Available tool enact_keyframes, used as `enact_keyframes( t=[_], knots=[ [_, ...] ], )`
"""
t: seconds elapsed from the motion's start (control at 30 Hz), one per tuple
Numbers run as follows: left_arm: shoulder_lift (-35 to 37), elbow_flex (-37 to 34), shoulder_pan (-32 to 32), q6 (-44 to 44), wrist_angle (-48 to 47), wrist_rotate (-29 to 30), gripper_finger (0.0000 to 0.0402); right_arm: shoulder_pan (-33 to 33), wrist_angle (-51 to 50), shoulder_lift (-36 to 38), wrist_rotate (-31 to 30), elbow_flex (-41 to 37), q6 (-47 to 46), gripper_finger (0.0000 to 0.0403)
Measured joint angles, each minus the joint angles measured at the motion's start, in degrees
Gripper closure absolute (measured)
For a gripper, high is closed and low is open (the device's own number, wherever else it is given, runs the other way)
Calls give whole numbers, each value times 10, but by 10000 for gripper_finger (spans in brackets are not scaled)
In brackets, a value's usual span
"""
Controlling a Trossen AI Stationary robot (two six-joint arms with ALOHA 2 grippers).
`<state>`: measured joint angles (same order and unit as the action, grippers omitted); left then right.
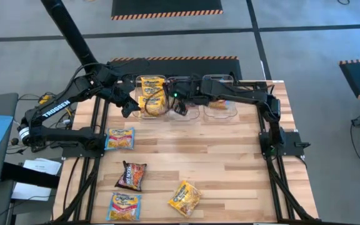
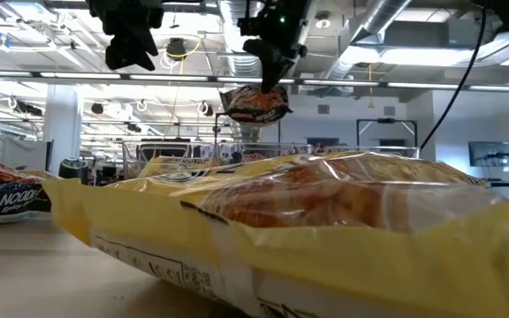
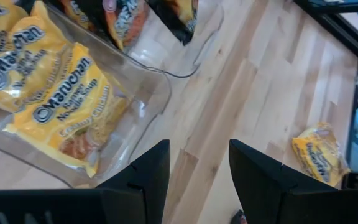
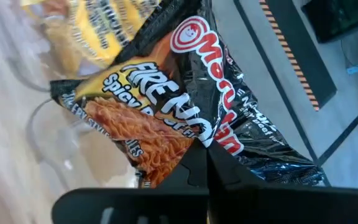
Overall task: Sort Maruchan noodles
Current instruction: Put the black noodle pack in the middle transparent bin
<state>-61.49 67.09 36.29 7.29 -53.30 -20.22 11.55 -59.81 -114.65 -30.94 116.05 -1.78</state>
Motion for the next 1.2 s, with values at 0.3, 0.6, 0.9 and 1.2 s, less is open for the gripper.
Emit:
enact_keyframes(
  t=[0.3,0.6,0.9,1.2],
  knots=[
    [0,0,0,-15,0,28,251,26,34,0,25,-56,8,400],
    [0,0,0,-17,0,29,251,24,73,1,37,-111,-5,400],
    [0,0,0,-16,0,29,251,33,102,0,43,-152,-12,399],
    [0,0,0,-16,0,29,251,52,119,0,55,-160,-8,359]
  ],
)
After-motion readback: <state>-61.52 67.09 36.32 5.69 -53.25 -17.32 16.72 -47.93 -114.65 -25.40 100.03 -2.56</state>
